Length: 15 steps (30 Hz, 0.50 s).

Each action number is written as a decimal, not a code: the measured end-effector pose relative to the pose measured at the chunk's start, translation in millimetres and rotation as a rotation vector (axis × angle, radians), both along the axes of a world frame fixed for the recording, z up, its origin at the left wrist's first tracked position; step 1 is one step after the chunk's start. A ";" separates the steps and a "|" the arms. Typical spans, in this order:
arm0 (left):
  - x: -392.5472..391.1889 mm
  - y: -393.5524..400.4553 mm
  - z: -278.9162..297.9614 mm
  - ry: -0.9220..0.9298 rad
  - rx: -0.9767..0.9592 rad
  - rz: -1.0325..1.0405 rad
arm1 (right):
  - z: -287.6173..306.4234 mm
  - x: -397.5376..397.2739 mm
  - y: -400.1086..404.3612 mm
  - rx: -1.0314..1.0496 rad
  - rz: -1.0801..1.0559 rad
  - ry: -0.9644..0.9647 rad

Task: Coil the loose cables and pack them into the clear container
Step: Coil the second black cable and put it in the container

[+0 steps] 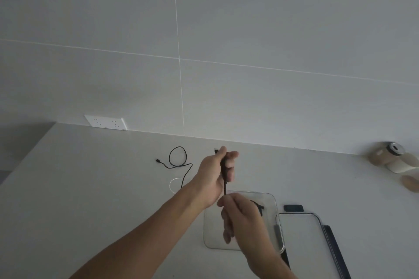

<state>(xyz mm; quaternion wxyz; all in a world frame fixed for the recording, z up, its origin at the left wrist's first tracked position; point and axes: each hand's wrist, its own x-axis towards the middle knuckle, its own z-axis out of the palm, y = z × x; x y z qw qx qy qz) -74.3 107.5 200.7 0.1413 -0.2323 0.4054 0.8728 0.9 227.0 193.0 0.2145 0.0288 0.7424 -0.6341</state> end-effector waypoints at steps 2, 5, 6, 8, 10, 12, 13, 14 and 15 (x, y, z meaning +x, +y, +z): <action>1.4 -1.3 2.0 0.074 0.181 -0.021 | -1.4 -7.3 14.0 -0.331 -0.127 -0.221; 5.9 0.9 3.8 0.148 0.358 -0.095 | -4.1 -17.2 30.3 -0.860 -0.344 -0.477; 6.5 3.1 3.4 0.156 0.391 -0.119 | -5.6 -19.0 33.9 -0.970 -0.391 -0.494; 7.0 7.4 3.8 0.156 0.439 -0.170 | -7.7 -22.2 36.3 -1.012 -0.395 -0.494; 8.4 11.3 2.6 0.160 0.430 -0.232 | -7.0 -25.2 35.0 -0.944 -0.345 -0.489; 9.9 13.5 -0.9 0.165 0.363 -0.282 | -8.8 -27.4 34.4 -0.909 -0.327 -0.486; 9.9 13.5 -2.0 0.159 0.314 -0.295 | -9.3 -28.2 34.1 -0.898 -0.340 -0.468; 9.5 12.9 -3.0 0.148 0.260 -0.299 | -10.0 -28.7 33.8 -0.882 -0.362 -0.440; 9.0 12.3 -3.4 0.136 0.209 -0.298 | -11.5 -28.8 33.1 -0.855 -0.384 -0.405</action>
